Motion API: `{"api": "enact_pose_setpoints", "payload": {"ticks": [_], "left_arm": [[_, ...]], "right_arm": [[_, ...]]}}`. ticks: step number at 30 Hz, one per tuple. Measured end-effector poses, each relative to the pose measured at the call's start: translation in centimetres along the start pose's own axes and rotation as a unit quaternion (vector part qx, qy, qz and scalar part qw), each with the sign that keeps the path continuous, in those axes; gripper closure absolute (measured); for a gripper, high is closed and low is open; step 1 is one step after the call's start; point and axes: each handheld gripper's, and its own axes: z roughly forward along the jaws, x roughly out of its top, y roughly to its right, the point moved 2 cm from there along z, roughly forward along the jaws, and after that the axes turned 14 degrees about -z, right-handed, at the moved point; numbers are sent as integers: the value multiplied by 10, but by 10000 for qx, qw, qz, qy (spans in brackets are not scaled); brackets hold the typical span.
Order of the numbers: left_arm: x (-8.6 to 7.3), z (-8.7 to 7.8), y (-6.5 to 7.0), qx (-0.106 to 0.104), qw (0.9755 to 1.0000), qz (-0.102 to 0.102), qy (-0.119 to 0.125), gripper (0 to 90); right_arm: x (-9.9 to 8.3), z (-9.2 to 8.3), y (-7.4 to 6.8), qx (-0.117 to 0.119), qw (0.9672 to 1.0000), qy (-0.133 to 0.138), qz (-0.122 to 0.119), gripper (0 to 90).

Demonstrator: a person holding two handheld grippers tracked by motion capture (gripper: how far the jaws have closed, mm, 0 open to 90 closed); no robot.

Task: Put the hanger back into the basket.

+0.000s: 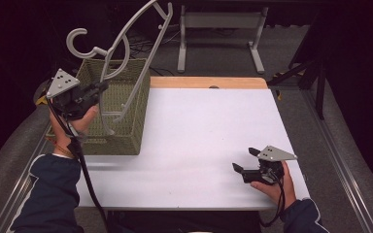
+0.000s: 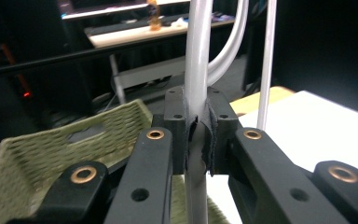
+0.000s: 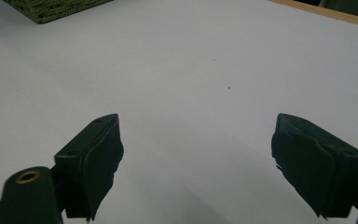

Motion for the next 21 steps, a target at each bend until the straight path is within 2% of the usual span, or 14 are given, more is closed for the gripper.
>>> {"api": "enact_pose_setpoints", "payload": {"ticks": [7,9,12,14,16,21], "left_arm": [[-11,9,-33,425,9990,82,-112,818],[-13,13,-40,437,9990,31,-123,818],[-17,20,-46,570,9982,114,-145,818],[-20,23,-49,558,9982,65,-214,818],[-25,26,-54,662,9973,90,-291,817],[-39,33,-63,775,9957,60,-502,817]], "right_arm": [[-1,2,-2,51,10000,-23,9,164],[-1,2,-3,90,10000,-20,27,164],[0,3,-4,122,9999,-16,26,163],[0,3,-4,123,9999,-26,8,164],[-1,4,-4,123,9999,-32,13,164],[-2,4,-3,130,9999,-55,66,164]]}}
